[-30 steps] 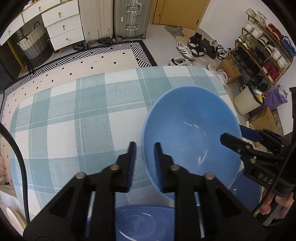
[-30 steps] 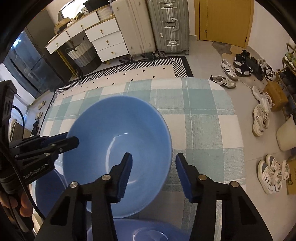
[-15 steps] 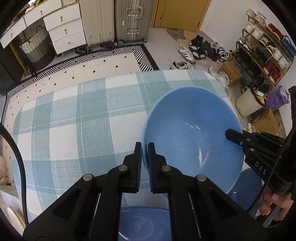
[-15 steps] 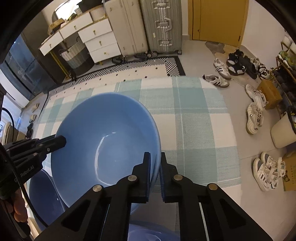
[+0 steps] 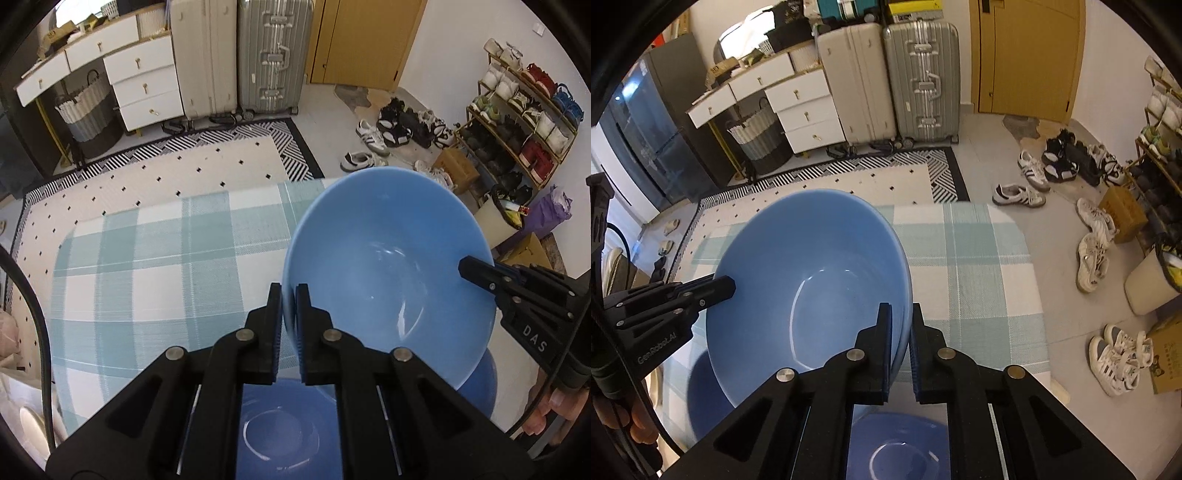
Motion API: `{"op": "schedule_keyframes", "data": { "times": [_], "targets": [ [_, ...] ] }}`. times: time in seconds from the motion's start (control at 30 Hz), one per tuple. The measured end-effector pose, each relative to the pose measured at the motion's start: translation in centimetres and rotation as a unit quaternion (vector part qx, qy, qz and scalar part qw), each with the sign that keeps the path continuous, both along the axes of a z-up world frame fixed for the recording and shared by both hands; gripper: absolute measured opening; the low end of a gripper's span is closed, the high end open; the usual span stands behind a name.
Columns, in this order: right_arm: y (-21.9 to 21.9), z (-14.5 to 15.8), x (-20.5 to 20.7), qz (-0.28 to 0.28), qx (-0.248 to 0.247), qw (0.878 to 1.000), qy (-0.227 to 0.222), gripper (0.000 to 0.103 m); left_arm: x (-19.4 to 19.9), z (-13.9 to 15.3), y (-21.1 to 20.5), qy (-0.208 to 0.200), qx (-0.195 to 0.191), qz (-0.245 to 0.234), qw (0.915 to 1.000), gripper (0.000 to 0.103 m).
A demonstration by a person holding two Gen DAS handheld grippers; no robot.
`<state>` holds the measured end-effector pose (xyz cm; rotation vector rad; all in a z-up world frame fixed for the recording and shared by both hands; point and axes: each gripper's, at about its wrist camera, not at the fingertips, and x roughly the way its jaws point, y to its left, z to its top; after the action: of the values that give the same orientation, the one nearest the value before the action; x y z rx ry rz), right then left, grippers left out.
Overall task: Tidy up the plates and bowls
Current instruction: 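Lift the blue bowl with both grippers and carry it over another blue bowl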
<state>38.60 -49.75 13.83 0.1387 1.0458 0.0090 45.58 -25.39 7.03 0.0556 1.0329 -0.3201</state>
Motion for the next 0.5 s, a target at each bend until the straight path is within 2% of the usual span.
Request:
{"op": "schedule_keyframes", "data": {
  "times": [0.23, 0.5],
  "targets": [
    [2.0, 3.9, -2.5, 0.007, -0.003, 1.0, -0.018, 0.009, -3.6, 3.9, 1.8, -0.018, -0.004, 0.008, 0.9998, 0.005],
    [4.8, 6.7, -6.4, 0.013, 0.005, 0.999, -0.031, 0.009, -8.9, 7.9, 4.0, -0.044, 0.011, 0.016, 0.9989, 0.004]
  ]
}}
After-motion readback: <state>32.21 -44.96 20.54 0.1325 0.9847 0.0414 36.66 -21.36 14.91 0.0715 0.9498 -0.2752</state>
